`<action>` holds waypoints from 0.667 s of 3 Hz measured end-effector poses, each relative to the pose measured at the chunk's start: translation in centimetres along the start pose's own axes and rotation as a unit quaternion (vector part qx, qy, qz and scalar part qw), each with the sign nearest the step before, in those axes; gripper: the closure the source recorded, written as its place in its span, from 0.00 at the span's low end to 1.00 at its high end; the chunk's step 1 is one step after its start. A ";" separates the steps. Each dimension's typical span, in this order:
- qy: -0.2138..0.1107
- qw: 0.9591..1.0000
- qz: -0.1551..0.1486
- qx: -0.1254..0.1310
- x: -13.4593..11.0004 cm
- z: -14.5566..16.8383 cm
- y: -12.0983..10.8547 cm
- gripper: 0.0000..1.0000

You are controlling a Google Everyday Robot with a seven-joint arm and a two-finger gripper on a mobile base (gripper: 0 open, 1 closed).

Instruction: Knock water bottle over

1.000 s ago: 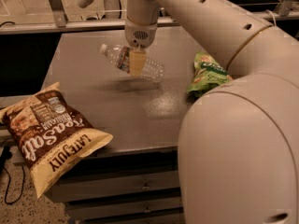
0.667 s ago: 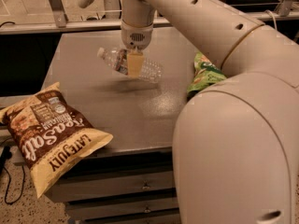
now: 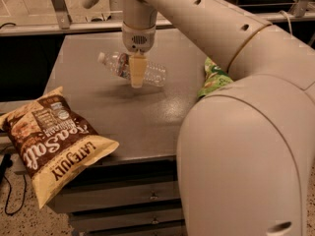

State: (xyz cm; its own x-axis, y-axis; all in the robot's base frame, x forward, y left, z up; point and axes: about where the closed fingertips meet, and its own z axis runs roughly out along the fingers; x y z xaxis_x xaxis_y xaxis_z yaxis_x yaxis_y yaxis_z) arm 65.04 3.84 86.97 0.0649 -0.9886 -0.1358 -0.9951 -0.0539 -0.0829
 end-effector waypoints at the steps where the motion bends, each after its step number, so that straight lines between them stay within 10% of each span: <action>1: -0.001 1.000 -0.002 0.006 -0.2 -0.2 0.0 0.00; 2: -0.006 1.000 -0.001 0.016 -0.3 -0.9 0.0 0.00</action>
Offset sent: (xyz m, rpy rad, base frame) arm -0.0081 -0.0048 0.0208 0.0105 -0.0338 -0.0067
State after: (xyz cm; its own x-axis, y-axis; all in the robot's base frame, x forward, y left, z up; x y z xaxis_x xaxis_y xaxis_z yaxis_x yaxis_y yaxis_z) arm 65.00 4.03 87.86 0.0675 -0.9868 -0.1472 -0.9922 -0.0509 -0.1138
